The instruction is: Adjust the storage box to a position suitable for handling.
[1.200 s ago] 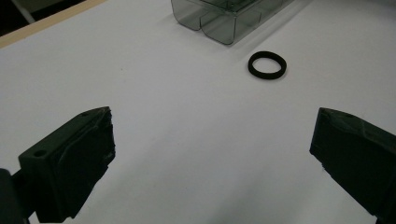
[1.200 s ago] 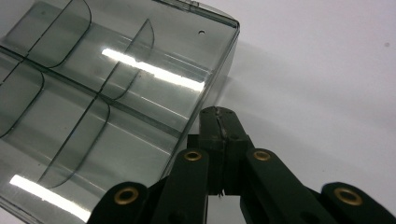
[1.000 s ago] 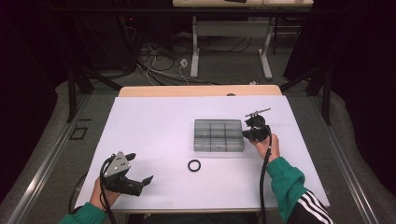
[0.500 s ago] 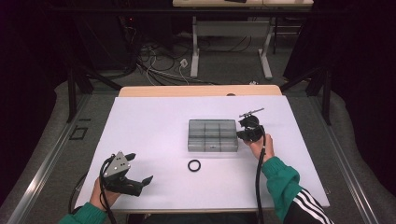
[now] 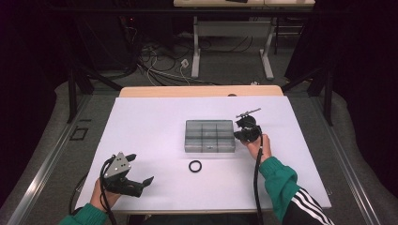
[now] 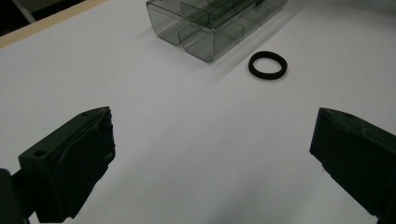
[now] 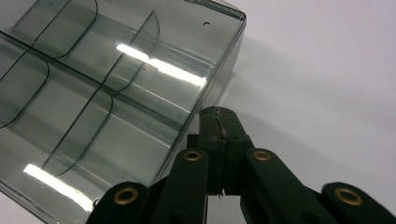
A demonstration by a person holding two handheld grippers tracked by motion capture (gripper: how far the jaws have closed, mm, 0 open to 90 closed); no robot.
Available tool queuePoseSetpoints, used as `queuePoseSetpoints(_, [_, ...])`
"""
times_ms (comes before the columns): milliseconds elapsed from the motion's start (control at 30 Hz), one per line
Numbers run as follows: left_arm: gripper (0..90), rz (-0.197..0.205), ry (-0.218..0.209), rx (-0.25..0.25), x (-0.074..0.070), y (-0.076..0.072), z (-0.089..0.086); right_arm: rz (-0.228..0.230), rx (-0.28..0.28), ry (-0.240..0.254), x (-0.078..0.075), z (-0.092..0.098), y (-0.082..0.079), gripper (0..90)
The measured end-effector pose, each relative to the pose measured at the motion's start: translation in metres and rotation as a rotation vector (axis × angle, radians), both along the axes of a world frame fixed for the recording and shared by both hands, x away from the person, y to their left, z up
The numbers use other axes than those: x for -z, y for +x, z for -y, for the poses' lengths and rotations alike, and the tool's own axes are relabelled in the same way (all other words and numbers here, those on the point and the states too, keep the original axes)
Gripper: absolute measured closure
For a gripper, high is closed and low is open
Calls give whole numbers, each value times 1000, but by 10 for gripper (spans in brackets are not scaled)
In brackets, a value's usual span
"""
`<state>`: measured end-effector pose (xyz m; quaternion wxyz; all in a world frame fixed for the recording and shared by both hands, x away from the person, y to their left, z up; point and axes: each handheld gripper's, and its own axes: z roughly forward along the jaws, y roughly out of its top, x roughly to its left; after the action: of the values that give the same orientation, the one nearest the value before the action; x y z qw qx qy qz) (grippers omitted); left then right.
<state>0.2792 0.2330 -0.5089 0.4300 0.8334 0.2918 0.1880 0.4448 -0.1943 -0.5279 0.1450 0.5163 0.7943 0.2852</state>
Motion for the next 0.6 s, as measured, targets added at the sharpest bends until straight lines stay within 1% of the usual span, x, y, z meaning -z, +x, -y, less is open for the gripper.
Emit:
queuePoseSetpoints(100, [0, -2, -2, -1, 0, 0, 0, -4, -2, 1, 0, -2, 0, 900])
queuePoseSetpoints(167, [0, -3, -2, 0, 0, 0, 0, 5, -5, 0, 0, -4, 1, 900])
queuePoseSetpoints(200, [0, 0, 0, 0, 0, 0, 0, -13, -2, 1, 0, -6, 0, 900])
queuePoseSetpoints(233, [0, 0, 0, 0, 0, 0, 0, 0, -8, 0, 0, -6, 1, 900])
queuePoseSetpoints(267, [0, 0, 0, 1, 0, 0, 0, -1, -6, 8, 0, -7, 1, 900])
queuePoseSetpoints(300, [0, 0, -1, 2, 0, 0, 0, 18, -8, 21, 2, -8, 2, 900])
queuePoseSetpoints(333, [0, 0, -1, 2, 0, 0, 0, 18, -8, 21, 2, -8, 2, 900])
queuePoseSetpoints(367, [0, 0, 0, 2, 0, 0, 0, 4, -9, -1, 0, -9, 1, 900])
queuePoseSetpoints(600, [0, 0, -1, 1, 0, 0, 0, 8, -15, 0, 0, -14, 2, 900])
